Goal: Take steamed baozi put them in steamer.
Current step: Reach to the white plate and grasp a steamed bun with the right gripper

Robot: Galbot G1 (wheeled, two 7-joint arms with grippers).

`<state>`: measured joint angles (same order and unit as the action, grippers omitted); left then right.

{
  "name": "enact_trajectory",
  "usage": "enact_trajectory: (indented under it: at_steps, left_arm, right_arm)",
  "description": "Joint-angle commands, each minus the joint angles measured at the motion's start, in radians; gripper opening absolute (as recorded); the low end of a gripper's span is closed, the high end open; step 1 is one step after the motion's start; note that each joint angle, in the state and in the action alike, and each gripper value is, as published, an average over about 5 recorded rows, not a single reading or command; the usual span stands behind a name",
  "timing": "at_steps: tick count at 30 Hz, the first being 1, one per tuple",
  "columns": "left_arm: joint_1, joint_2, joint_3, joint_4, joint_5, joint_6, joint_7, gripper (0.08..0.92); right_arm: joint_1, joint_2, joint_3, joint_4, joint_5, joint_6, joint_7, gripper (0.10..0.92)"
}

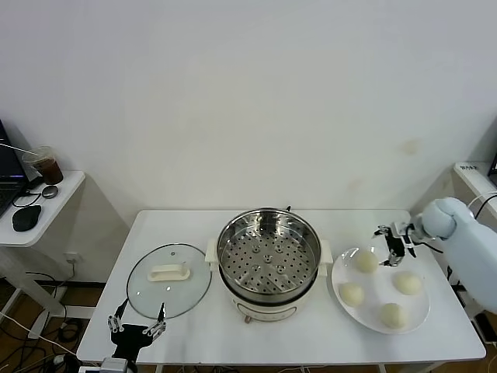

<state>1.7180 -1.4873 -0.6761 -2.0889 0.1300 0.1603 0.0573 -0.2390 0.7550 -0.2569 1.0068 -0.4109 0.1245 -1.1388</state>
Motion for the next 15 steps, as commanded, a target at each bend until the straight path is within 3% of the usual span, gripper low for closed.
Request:
enact_trajectory:
  at_steps: [1,15]
  left_arm:
    - [-0.002,-0.002,0.001,0.006,0.004,0.001,0.002,0.823]
    - [-0.001,-0.005,0.003,0.012,0.009,0.003,0.004,0.823]
  right_arm:
    - [0.095,0.092,-0.078,-0.143,-0.053,0.024,-0.041,0.823]
    - [0.055,0.094,-0.068,-0.127,-0.081,0.021,-0.042,0.823]
